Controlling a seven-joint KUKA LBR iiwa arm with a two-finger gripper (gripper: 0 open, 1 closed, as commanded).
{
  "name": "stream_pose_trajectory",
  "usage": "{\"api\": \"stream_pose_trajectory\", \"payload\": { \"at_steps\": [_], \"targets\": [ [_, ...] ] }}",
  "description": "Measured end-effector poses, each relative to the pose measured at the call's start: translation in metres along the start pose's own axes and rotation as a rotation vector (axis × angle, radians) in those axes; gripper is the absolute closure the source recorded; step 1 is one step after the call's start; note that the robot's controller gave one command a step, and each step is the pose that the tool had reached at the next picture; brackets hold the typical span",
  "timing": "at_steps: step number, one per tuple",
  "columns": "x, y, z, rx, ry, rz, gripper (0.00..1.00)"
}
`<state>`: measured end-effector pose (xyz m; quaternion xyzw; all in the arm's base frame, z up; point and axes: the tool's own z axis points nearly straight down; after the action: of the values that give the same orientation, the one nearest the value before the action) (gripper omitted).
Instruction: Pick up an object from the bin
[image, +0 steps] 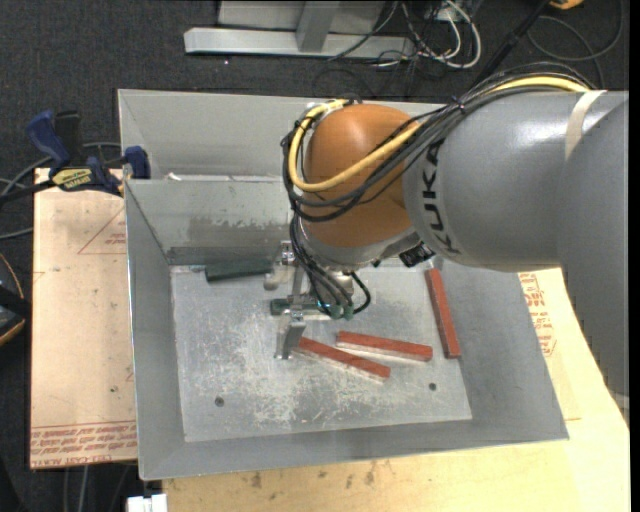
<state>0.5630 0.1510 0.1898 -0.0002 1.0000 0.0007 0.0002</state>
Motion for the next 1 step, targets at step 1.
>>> {"api": "stream_pose_trajectory", "payload": {
  "at_steps": [1],
  "targets": [
    [-0.0016, -0.0134, 0.0384, -0.001, -0.005, -0.085, 0.0]
  ]
}}
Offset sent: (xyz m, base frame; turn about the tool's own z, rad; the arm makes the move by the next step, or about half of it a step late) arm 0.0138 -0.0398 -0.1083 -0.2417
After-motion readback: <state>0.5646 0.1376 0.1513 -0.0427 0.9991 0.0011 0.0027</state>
